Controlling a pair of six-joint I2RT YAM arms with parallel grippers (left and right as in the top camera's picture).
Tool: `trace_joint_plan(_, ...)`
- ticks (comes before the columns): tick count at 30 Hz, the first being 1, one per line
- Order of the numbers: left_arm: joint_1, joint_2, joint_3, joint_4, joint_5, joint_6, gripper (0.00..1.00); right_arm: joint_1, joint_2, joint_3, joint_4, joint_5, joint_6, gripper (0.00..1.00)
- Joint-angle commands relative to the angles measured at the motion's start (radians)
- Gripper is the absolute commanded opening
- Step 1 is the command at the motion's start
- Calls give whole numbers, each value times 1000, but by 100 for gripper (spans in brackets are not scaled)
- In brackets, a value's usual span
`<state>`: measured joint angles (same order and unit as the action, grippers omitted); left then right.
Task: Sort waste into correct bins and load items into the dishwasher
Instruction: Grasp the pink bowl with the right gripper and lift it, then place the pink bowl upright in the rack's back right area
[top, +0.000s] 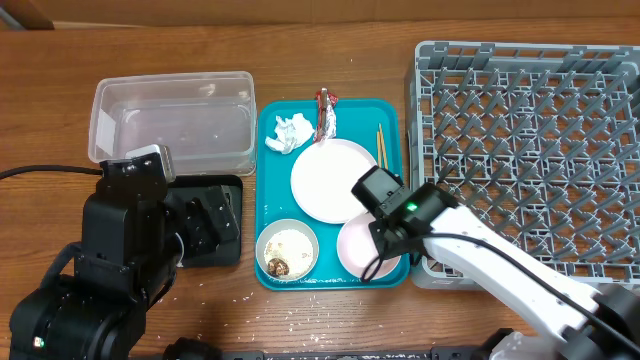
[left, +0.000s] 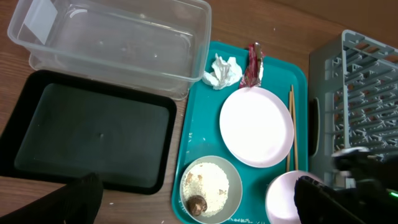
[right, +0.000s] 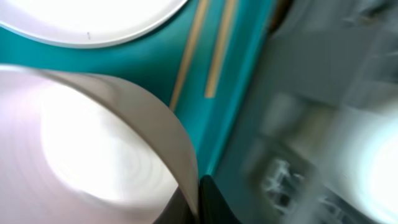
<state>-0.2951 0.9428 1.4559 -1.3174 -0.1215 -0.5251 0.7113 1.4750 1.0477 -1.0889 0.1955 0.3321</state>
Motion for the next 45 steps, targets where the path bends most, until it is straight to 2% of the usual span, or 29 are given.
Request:
trace_joint_plan(1,-6,0,13,0,-20,-14,100,0,-175,86,-51,240,158,4)
trace_joint_plan(3,-6,0,13,0,-19,-14,100,0,-246,92,-59,373,217,4)
trace_joint_plan(4,-6,0,13,0,-19,-14,100,0,-314,92,-56,518,266,4)
trace_joint_plan(8,-6,0,13,0,-19,-14,100,-15,-401,92,-27,765,343,4)
trace_joint_plan(10,-6,0,13,0,-19,-14,100,-59,-407,92,27,870,349,4)
trace_joint_plan(12,-6,0,13,0,-19,-14,100,-173,-375,91,112,946,340,4)
trace_joint_plan(16,-6,0,13,0,-19,-14,100,-360,-283,91,209,956,242,4)
trace_joint_plan(19,-6,0,13,0,-19,-14,100,-546,-146,91,251,956,158,4)
trace_joint_plan(26,-6,0,13,0,-19,-14,100,-695,66,91,304,949,160,4)
trace_joint_plan(35,-6,0,13,0,-19,-14,100,-740,212,91,399,1033,37,4)
trace_joint_plan(44,-6,0,13,0,-19,-14,100,-597,215,91,334,954,37,4)
trace_joint_plan(45,-6,0,13,0,-19,-14,100,-590,215,91,331,954,37,7)
